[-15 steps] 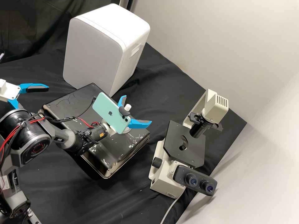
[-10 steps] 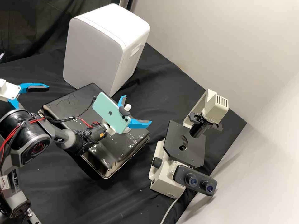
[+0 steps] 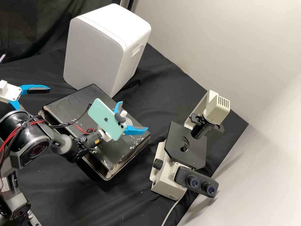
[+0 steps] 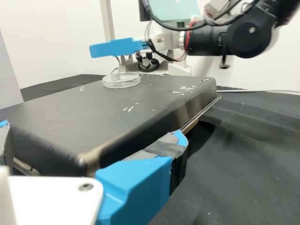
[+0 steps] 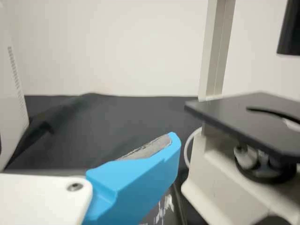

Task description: Place the petri dish on the microscope

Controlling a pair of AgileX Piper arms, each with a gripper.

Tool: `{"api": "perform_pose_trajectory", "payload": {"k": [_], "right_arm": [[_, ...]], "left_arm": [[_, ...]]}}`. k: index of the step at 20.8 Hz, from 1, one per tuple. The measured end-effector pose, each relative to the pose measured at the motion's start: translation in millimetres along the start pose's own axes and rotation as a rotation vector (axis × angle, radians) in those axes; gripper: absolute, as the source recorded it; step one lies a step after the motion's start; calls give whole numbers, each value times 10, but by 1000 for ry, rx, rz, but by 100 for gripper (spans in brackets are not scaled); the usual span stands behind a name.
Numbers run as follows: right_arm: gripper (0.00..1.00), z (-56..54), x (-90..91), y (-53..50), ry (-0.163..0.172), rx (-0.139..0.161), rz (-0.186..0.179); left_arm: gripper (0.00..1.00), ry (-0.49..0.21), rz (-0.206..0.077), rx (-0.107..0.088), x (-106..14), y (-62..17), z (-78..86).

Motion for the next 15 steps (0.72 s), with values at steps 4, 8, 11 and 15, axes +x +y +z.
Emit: {"api": "perform_pose_trajectory", "payload": {"k": [4, 8, 11, 15], "right_arm": [[100, 51, -156, -56, 8, -2, 3], [100, 102, -273, -152, 0, -4, -25], [100, 144, -301, -244, -9, -5, -56], [100, 215, -285, -335, -46, 0, -80]], "left_arm": [[100, 0, 1, 0, 0, 1, 0], [100, -4, 0, 0, 2, 0, 7], [100, -10, -1, 1, 4, -2, 18], [100, -10, -1, 1, 4, -2, 18]]}}
